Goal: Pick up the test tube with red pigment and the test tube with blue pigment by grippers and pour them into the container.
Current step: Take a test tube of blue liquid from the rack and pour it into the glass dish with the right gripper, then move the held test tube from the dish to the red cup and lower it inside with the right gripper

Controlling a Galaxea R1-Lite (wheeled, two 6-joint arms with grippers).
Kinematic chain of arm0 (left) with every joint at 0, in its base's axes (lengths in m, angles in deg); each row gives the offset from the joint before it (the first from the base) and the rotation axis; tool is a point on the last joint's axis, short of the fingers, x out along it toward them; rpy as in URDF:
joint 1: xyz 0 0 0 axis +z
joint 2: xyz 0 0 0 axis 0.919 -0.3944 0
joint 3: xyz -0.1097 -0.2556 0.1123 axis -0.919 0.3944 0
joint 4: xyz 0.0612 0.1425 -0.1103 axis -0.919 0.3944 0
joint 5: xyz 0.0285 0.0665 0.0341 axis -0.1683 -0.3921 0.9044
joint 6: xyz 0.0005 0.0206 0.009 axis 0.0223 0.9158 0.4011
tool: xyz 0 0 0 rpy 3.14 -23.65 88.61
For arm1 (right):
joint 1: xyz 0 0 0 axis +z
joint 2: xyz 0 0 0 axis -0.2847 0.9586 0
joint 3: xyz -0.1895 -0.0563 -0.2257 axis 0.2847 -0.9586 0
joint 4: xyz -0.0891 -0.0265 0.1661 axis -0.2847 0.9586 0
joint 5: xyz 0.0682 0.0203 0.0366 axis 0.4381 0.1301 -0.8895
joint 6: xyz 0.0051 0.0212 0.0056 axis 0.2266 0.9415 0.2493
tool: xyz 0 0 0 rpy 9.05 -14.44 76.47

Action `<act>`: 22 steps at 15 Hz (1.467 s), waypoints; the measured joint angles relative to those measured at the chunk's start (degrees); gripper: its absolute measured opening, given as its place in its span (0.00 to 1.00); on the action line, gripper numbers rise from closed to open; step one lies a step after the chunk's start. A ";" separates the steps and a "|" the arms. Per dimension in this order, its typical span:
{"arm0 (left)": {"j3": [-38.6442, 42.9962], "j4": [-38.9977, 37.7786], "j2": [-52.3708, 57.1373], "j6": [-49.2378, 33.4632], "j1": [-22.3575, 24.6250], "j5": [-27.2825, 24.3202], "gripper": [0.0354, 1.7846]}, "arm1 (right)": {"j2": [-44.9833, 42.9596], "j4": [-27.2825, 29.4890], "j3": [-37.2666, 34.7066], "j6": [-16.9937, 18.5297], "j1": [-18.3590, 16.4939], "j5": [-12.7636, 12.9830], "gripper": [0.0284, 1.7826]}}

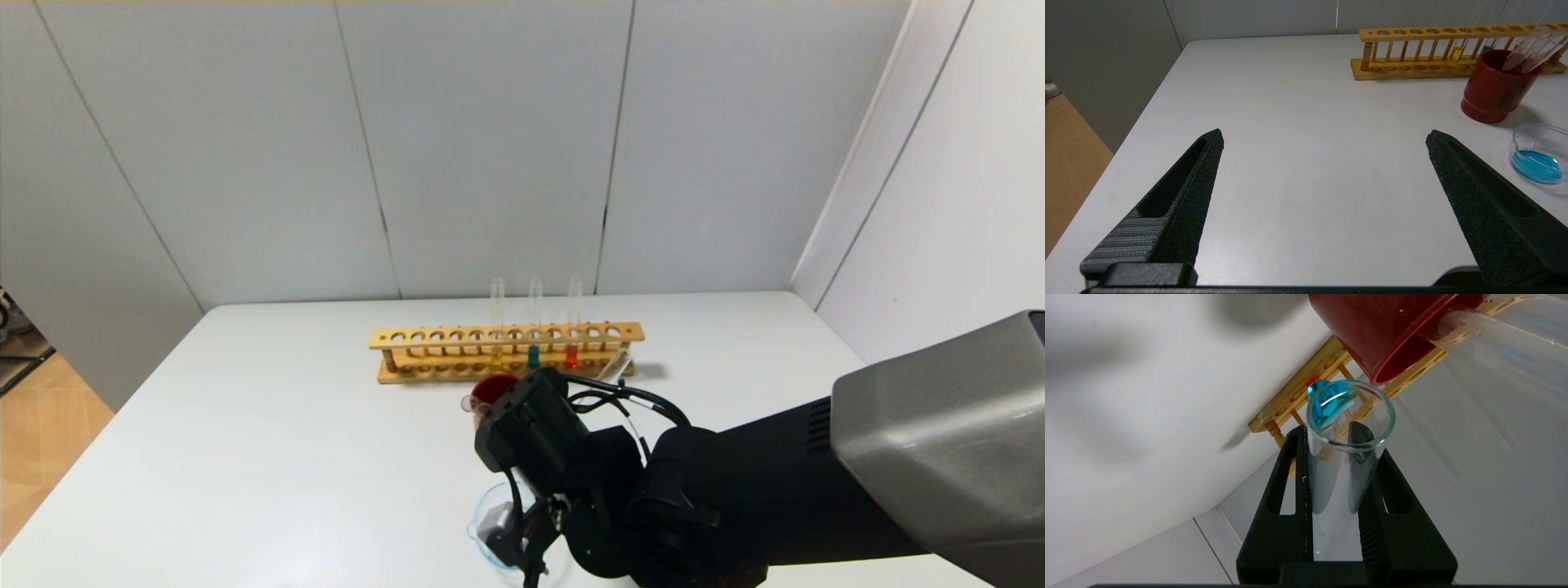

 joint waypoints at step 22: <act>0.00 0.00 0.00 0.01 0.02 0.00 0.98 | -8.66 -4.24 -6.29 52.98 1.44 -21.38 0.21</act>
